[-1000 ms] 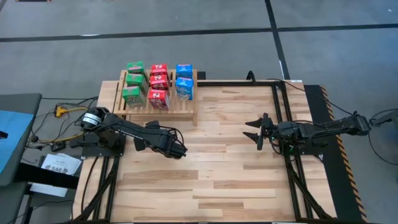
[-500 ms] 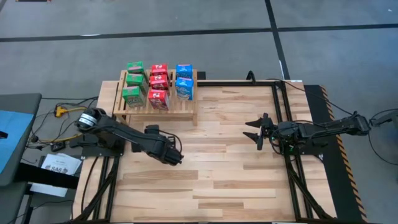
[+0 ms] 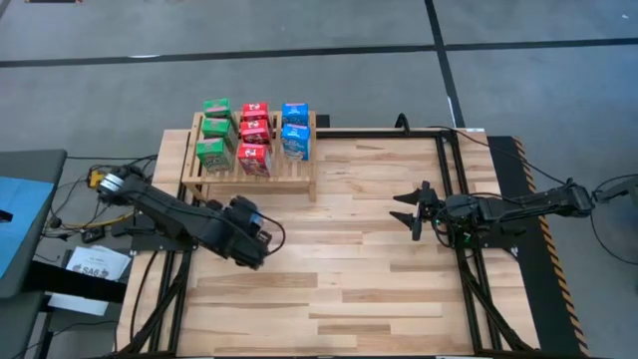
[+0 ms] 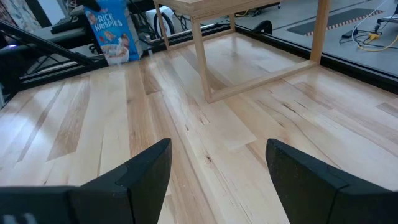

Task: Stack cereal on shelf
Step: Put the blue cereal on the shelf aligned with the other blue cereal box

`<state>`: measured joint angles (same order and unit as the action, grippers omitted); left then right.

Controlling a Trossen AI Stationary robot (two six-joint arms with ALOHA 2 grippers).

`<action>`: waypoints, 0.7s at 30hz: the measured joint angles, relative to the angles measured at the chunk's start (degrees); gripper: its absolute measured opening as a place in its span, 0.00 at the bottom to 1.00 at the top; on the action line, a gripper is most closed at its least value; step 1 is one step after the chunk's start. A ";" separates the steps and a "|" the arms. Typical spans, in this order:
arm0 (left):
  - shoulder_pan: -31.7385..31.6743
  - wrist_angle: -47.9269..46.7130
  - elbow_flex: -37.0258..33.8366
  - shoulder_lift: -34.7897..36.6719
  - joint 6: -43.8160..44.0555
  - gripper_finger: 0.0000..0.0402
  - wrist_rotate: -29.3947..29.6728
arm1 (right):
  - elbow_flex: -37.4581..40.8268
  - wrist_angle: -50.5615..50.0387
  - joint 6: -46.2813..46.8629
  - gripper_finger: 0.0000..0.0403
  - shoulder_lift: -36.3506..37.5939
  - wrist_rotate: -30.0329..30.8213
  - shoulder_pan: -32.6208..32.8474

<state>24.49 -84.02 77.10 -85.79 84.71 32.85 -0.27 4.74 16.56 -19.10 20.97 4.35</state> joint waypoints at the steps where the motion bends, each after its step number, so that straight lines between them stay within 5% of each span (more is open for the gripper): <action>1: 0.00 1.00 0.00 0.86 -3.38 0.40 0.48 | 0.00 -0.01 0.00 0.71 0.00 0.00 0.00; 21: -1.45 26.14 0.02 12.68 -65.34 0.40 2.37 | -0.01 -0.01 0.00 0.71 0.01 0.00 -0.01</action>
<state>23.04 -57.88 77.12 -73.11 19.37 35.23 -0.29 4.73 16.56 -19.09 20.97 4.35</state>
